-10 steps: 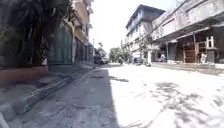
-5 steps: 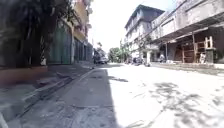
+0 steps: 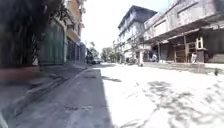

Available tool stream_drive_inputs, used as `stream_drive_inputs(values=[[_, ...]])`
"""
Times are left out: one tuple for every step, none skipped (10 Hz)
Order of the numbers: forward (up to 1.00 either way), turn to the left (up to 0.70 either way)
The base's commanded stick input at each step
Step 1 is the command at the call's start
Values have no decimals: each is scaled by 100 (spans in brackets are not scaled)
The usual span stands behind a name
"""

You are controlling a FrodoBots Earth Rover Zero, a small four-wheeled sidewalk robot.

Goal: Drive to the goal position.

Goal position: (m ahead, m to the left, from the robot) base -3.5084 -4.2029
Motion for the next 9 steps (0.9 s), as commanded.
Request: stream_drive_inputs(values=[[0,-100],[0,-100],[0,-100],[0,-100],[0,-100],[0,-100],[0,-100],[0,-100],[0,-100]])
